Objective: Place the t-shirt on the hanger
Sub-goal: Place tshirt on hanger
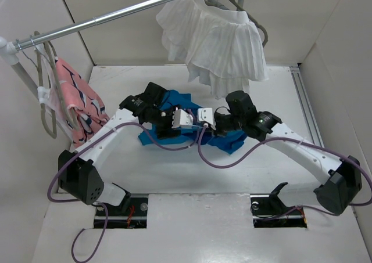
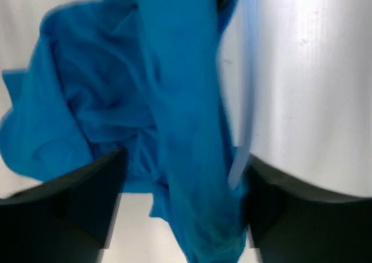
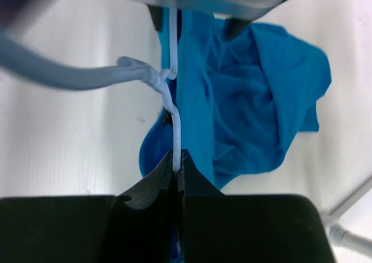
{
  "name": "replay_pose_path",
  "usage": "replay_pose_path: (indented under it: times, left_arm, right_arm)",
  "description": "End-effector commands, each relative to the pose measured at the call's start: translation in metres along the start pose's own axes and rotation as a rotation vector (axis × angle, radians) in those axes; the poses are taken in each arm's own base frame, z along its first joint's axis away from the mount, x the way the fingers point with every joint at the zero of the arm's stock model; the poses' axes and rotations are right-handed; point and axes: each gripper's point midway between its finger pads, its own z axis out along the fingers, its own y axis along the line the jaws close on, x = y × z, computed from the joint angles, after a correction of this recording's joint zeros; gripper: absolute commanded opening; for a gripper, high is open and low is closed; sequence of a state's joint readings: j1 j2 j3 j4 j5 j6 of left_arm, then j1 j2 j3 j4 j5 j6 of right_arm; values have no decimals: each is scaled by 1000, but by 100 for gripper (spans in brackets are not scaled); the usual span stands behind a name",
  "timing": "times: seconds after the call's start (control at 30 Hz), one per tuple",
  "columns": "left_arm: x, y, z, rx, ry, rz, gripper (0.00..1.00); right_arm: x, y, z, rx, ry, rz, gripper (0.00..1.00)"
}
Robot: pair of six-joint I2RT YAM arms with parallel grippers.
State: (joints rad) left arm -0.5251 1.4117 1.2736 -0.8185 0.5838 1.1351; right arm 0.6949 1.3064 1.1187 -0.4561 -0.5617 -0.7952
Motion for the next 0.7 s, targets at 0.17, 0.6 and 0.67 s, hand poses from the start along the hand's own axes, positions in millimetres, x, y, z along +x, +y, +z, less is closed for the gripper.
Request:
replay_pose_path:
  times: [0.17,0.6,0.67]
  left_arm:
    - [10,51,-21,-308,18,-115,100]
    - [-3,31,-57,-370,-5,-21,100]
    - [10,24,-54,-328,35,-30,95]
  right_arm:
    - [-35,-4,-36,78,-123,-30,0]
    - [-6,-9,-69,120,-33,50,0]
    - [-13,-7,-73,107,-37,45,0]
